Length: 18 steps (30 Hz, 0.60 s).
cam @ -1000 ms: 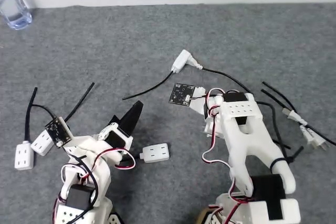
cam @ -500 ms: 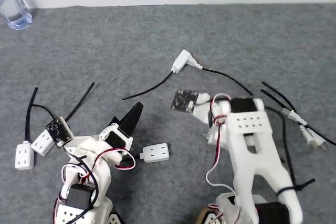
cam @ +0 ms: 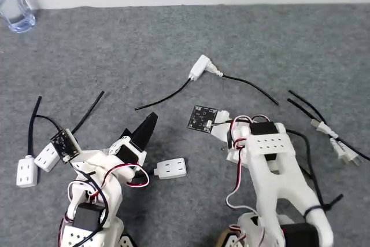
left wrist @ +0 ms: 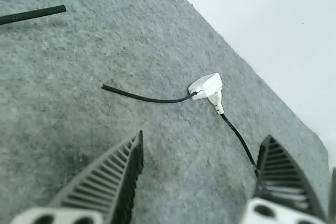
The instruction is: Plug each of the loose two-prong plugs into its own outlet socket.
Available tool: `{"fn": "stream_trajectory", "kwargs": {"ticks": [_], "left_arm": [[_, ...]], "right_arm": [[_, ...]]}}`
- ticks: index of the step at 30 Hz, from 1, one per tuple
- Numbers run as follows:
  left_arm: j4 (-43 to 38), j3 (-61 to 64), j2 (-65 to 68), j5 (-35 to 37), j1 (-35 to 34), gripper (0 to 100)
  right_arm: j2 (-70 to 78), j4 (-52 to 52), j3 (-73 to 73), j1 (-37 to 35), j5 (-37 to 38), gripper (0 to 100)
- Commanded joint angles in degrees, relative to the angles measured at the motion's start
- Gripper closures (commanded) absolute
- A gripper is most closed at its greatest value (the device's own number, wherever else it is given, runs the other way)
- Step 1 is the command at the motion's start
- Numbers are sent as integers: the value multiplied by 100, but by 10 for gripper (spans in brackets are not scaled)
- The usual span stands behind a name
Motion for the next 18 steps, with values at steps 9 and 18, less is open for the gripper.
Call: {"fn": "stream_trajectory", "kwargs": {"ticks": [9,18], "left_arm": [[-9,-75,-53,9,44,670],[0,-75,-53,9,44,670]], "right_arm": [[1763,-418,-1187,119,-26,751],[1851,-409,-1574,136,-26,751]]}}
